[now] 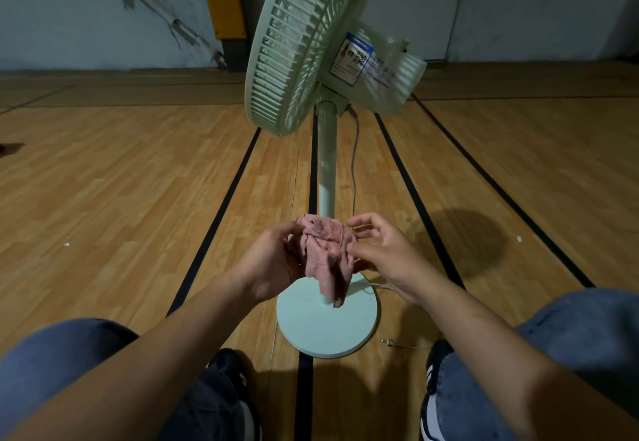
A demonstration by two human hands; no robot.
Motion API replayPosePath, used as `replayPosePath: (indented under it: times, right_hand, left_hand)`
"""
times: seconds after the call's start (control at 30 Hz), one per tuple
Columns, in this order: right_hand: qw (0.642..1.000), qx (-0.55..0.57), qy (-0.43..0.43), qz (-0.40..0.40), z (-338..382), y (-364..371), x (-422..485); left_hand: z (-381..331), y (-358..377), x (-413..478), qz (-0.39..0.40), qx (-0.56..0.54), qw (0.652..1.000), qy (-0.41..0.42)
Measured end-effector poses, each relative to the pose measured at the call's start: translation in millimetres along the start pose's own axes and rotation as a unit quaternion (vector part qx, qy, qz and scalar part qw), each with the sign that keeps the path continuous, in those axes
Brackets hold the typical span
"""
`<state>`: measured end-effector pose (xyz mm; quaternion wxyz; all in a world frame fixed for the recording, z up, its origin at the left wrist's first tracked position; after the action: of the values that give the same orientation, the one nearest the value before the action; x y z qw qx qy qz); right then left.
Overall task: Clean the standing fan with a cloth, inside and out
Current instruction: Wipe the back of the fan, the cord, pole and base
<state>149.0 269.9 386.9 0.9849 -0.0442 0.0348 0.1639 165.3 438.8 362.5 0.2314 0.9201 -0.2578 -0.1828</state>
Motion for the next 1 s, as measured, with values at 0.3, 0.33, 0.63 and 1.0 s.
replayPosePath:
  times: [0.3, 0.33, 0.63, 1.0]
  right_hand:
    - [1.000, 0.017, -0.010, -0.012, -0.9, -7.7, -3.0]
    - [0.999, 0.030, -0.012, -0.008, -1.0, -8.1, -2.2]
    - [0.997, -0.076, 0.005, -0.029, -6.5, -8.3, -0.1]
    - [0.997, 0.051, 0.044, -0.043, -22.0, -22.6, 5.2]
  left_hand:
    - [11.8, -4.0, -1.3, -0.019, 0.122, 0.991, -0.052]
    - [11.6, -0.7, -1.5, -0.014, 0.106, 0.993, -0.049]
    - [11.8, 3.5, 3.2, 0.023, 0.145, 0.989, -0.035]
    - [7.7, 13.3, 0.1, 0.062, 0.030, 0.997, -0.035]
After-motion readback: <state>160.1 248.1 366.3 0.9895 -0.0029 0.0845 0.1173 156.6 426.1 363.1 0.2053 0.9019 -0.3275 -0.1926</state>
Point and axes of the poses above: each hand's wrist, its own x-axis towards the middle knuckle, its own y-axis out of the palm, z = x × y, the point moved 10 cm from there along x, towards the middle knuckle, and after that the axes turned 13 degrees about z, right-handed, at the moved point
